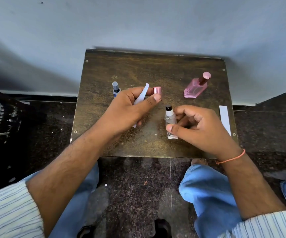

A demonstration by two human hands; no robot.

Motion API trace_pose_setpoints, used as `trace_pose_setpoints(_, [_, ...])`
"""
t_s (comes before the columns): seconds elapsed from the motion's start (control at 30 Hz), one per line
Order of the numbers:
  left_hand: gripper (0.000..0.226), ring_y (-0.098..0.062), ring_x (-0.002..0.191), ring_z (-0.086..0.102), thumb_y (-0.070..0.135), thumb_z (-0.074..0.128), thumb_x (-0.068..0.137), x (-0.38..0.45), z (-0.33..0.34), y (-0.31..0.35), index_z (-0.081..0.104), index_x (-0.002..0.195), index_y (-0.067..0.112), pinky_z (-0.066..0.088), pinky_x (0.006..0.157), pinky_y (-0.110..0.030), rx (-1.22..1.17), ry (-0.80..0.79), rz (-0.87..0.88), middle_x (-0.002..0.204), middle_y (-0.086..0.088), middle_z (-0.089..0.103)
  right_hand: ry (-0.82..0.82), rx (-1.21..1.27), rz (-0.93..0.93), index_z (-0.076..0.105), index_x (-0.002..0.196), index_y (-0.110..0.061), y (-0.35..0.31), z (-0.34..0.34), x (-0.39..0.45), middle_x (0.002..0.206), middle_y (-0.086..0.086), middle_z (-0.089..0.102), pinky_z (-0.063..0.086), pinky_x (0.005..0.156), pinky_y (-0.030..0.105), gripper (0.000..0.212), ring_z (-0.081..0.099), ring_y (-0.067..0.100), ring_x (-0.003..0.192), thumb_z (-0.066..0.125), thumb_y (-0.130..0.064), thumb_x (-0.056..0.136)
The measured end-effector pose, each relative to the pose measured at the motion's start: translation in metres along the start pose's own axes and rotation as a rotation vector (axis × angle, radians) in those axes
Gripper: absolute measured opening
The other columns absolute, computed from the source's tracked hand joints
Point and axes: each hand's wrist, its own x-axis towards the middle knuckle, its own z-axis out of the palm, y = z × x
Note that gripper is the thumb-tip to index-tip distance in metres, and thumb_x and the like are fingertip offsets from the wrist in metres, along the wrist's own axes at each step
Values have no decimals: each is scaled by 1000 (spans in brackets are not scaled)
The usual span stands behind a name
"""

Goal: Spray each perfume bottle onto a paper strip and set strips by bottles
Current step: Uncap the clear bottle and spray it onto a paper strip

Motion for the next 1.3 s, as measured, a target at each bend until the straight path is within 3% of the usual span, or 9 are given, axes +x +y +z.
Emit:
trace_pose_setpoints(0.13, [27, -6, 47, 46, 50, 75, 96, -2, -8, -8, 75, 87, 24, 39, 49, -25, 498, -93, 7, 57, 12, 56, 42, 39, -16, 78, 110, -38, 3, -14, -2, 90, -19, 75, 58, 72, 22, 30, 72, 16, 77, 87, -33, 82])
trace_pose_setpoints(0.3, [24, 5, 54, 57, 49, 83, 89, -7, -4, -12, 71, 69, 44, 33, 48, -13, 729, -221, -9, 61, 21, 67, 67, 98, -38, 75, 109, -36, 3, -14, -2, 82, -18, 73, 55, 73, 15, 35, 67, 4, 75, 93, -18, 84])
trace_pose_setpoints(0.53, [9, 7, 60, 60, 44, 88, 86, -8, -9, -11, 84, 93, 40, 37, 49, -10, 681, -238, -40, 73, 21, 74, 51, 63, -21, 79, 117, -17, 3, -11, -1, 91, -13, 74, 55, 68, 16, 34, 68, 5, 77, 91, -16, 85])
trace_pose_setpoints(0.77, [21, 5, 59, 60, 43, 89, 82, -9, -18, -7, 80, 99, 36, 37, 50, -11, 754, -211, -65, 68, 16, 70, 44, 93, -25, 76, 107, -32, 0, -9, 0, 84, -25, 73, 54, 67, 13, 33, 68, 1, 74, 91, -14, 84])
trace_pose_setpoints(0.9, [27, -1, 53, 60, 48, 88, 83, -10, -21, -2, 77, 104, 34, 48, 55, -18, 608, -201, -79, 64, 11, 68, 65, 113, 0, 75, 106, -34, -1, -6, 0, 86, -19, 73, 59, 72, 21, 34, 69, 4, 77, 93, -16, 84])
trace_pose_setpoints(1.0, [19, -15, 53, 62, 38, 74, 99, -10, -16, 3, 76, 104, 19, 63, 61, -31, 336, -202, -136, 63, 5, 64, 59, 227, 38, 74, 111, -27, -5, -3, 3, 99, 8, 78, 66, 84, 41, 27, 80, 27, 88, 87, -20, 88])
trace_pose_setpoints(1.07, [24, -14, 54, 57, 30, 64, 106, -9, -16, 4, 71, 109, 8, 63, 62, -35, 169, -197, -166, 65, 2, 55, 21, 363, 106, 72, 112, -24, -9, 0, 4, 104, 9, 76, 67, 84, 51, 20, 82, 36, 94, 77, -11, 98])
trace_pose_setpoints(1.2, [25, -16, 64, 63, 12, 45, 113, -9, -16, 8, 70, 113, 12, 63, 66, -37, -20, -187, -173, 79, -1, 60, -39, 601, 253, 65, 122, -16, -18, 9, 7, 109, 2, 64, 66, 63, 44, 19, 74, 27, 84, 67, -22, 103])
trace_pose_setpoints(1.3, [26, -15, 68, 69, 14, 43, 116, -10, -14, 8, 68, 123, 14, 66, 68, -41, -84, -178, -180, 85, 1, 68, -35, 694, 277, 65, 123, -19, -20, 13, 9, 105, -2, 61, 48, 54, 33, 27, 62, 16, 76, 63, -27, 97])
